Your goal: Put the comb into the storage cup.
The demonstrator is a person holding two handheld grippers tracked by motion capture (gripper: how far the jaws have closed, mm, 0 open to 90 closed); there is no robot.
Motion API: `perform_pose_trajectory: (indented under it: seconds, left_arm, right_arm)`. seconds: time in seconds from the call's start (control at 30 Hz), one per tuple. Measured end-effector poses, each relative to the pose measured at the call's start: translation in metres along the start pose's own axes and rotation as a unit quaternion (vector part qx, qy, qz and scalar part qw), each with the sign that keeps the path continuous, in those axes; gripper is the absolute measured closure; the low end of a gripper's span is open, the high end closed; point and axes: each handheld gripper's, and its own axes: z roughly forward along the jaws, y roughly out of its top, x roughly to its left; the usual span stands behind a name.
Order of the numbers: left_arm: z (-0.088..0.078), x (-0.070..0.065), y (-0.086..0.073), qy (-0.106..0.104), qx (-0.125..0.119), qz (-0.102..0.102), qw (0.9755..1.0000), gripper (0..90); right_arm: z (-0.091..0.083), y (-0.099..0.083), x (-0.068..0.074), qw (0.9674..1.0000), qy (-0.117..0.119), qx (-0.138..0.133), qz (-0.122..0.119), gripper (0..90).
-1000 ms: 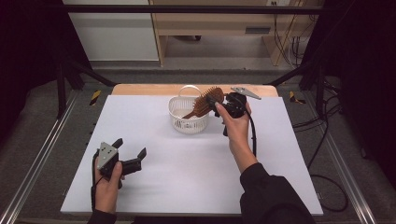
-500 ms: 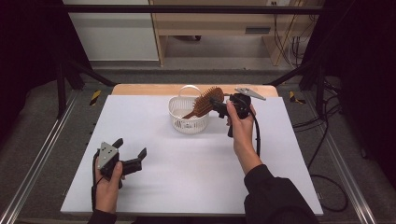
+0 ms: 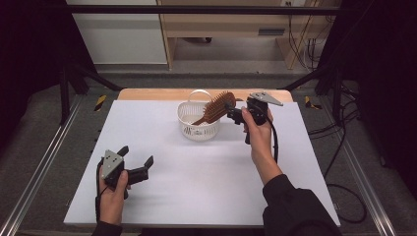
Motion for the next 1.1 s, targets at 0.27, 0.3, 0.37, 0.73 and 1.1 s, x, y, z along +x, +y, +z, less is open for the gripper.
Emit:
perform_pose_trajectory:
  seconds: [0.27,0.3,0.37,0.73,1.1]
  left_arm:
    - [0.001,-0.001,0.0,0.001,0.001,0.001,1.0,1.7]
    - [0.0,-0.001,0.0,0.001,0.001,0.001,1.0,1.7]
    - [0.0,-0.001,0.0,0.0,0.0,0.002,1.0,1.7]
    - [-0.015,0.008,0.0,0.006,-0.006,-0.003,1.0,1.8]
    - [-0.036,0.012,0.0,0.011,-0.017,0.001,0.9998,1.8]
  right_arm:
    - [-0.013,0.004,0.001,0.9996,0.001,-0.018,-0.024,6.2]
    - [-0.016,0.004,0.001,0.9994,0.002,-0.021,-0.027,6.2]
    - [-0.022,0.005,0.002,0.9992,0.004,-0.025,-0.032,6.2]
    - [-0.047,0.009,-0.002,0.9972,0.012,-0.048,-0.056,5.1]
    - [-0.074,0.001,-0.016,0.9958,0.012,-0.066,-0.063,4.9]
